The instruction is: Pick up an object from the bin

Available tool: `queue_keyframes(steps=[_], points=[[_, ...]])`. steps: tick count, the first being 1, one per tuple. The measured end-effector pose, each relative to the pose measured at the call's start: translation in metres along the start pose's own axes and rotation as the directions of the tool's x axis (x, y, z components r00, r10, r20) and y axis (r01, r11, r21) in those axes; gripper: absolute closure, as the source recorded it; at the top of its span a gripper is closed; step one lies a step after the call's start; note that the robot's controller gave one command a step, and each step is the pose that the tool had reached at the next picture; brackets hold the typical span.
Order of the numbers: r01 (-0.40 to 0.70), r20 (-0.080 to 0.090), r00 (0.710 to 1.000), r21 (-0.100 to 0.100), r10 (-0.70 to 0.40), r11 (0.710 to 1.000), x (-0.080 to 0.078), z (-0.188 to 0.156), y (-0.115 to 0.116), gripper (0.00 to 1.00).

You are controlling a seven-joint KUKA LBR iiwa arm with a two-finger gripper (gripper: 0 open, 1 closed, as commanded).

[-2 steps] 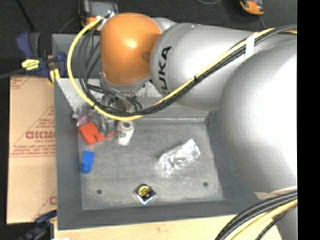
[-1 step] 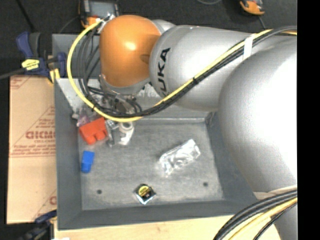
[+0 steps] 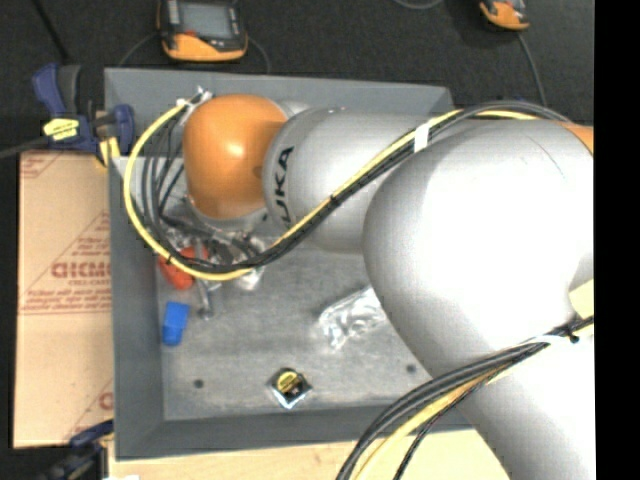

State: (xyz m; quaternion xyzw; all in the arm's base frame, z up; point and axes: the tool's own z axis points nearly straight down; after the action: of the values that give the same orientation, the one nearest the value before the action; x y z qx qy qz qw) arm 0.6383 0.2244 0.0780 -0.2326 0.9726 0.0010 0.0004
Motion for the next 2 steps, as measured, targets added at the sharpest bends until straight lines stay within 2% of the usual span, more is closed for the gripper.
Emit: queue_keyframes(steps=[1, 2], points=[[-0.001, 0.007, 1.0, 0.001, 0.001, 1.0, -0.0021, -0.0059, -0.0002, 1.0], [-0.002, 0.0, 1.0, 0.0, 0.002, 1.0, -0.0006, -0.0043, -0.0001, 0.0]])
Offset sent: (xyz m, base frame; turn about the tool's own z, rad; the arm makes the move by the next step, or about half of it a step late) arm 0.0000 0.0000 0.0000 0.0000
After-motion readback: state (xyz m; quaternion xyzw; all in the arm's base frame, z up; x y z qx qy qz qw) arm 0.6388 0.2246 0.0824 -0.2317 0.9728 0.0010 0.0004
